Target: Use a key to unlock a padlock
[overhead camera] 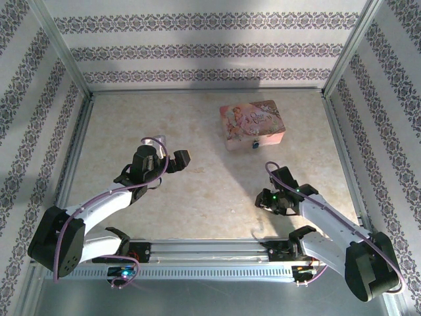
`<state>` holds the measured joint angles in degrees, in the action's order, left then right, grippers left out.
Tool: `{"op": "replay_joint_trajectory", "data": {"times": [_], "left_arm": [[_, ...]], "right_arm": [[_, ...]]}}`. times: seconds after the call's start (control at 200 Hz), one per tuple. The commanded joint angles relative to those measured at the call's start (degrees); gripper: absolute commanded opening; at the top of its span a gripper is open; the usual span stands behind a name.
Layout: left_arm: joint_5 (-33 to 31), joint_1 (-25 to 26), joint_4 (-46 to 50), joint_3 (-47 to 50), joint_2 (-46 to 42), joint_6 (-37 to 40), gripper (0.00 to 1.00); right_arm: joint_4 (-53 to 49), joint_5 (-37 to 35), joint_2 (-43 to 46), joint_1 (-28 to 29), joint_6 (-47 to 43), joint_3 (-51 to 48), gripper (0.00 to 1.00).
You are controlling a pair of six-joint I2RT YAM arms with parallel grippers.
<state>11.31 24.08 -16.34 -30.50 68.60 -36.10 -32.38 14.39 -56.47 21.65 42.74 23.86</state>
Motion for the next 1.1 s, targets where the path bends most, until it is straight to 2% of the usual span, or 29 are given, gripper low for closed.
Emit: {"op": "replay_joint_trajectory", "data": {"times": [0.0, 0.37, 0.665, 1.094], "left_arm": [[-1.02, 1.06, -1.98, -0.87, -0.29, 0.06, 0.99], [-1.46, 1.10, -1.33, -0.96, -1.16, 0.67, 0.99], [-1.64, 1.08, -1.15, -0.71, -1.16, 0.96, 0.99], [-1.77, 1.07, -0.98, -0.81, -1.44, 1.34, 0.99]], "right_arm": [[1.75, -0.77, -0.95, 0.96, 1.24, -0.63, 0.28], [1.33, -2.06, -2.61, 1.64, 1.65, -0.31, 0.25], [-0.46, -3.32, -1.01, 1.73, 1.67, 0.31, 0.28], [1.15, -2.49, -3.25, 1.82, 1.67, -0.35, 0.26]]}}
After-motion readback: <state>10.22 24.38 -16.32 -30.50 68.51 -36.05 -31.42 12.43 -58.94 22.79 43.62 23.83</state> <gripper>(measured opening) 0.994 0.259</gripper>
